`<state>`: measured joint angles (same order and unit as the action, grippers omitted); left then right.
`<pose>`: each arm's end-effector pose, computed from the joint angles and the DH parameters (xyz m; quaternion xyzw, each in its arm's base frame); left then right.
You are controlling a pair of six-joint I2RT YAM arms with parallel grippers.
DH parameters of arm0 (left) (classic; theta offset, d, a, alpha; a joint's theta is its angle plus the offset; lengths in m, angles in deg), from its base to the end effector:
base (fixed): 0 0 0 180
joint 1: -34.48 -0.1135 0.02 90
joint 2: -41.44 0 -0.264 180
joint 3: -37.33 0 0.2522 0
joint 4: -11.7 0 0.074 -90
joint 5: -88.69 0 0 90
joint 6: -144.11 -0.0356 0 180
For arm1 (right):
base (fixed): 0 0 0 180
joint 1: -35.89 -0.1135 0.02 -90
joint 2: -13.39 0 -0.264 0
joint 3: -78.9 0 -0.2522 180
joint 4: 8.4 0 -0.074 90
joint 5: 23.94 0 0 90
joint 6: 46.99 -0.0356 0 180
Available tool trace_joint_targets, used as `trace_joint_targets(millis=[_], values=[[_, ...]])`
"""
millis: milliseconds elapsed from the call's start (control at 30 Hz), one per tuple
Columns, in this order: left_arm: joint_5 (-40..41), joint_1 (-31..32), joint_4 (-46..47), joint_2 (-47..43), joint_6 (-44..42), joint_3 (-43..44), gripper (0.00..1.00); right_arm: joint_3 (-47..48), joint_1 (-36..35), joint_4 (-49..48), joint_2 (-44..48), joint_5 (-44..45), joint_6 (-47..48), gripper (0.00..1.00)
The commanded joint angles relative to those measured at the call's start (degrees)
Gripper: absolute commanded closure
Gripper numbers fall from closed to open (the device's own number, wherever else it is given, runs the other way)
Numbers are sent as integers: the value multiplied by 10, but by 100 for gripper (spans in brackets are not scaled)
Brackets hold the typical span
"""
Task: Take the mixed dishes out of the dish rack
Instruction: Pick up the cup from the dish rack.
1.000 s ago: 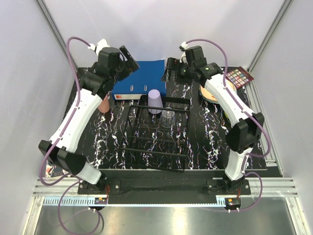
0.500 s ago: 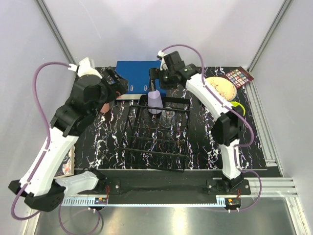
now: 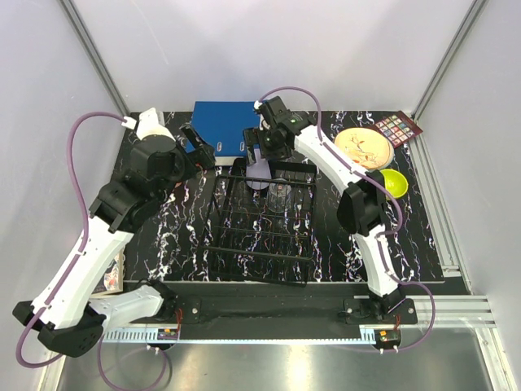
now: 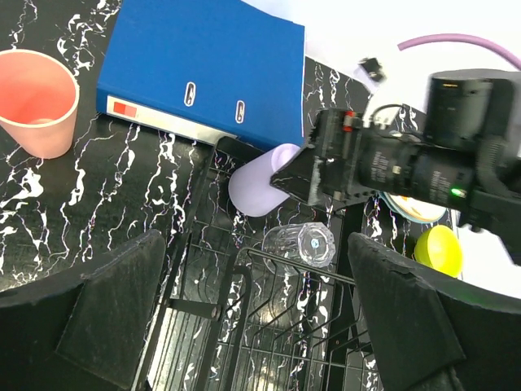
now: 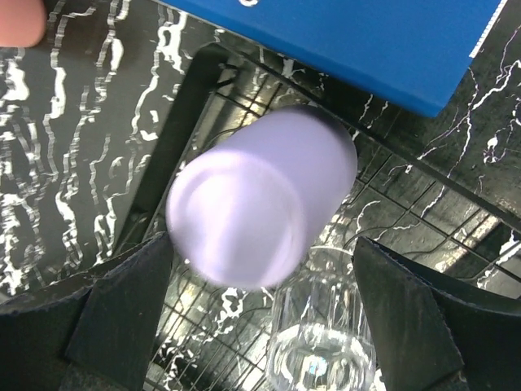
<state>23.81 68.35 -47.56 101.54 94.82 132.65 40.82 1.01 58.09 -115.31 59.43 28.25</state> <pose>0.1674 -0.0941 0.4445 -0.1670 0.8103 -0.1768 0.5332 0.4045 0.2870 0.2896 -0.1834 0.9297 0.1818 0.2625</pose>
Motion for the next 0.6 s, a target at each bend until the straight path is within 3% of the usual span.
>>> trace_joint_targets(millis=[0, 233, 500, 567], values=[[12, 7, 20, -4, -10, -3, 1, 46, -9, 7, -22, 19, 8, 2], [16, 12, 21, -4, -13, -10, 1, 83, -12, 8, -57, 12, 3, 8], [14, 12, 20, -7, -12, -18, 1, 84, -18, 5, -51, 23, -1, 42], [13, 12, 21, -9, -11, -19, 1, 79, -19, 6, -43, 29, -1, 45]])
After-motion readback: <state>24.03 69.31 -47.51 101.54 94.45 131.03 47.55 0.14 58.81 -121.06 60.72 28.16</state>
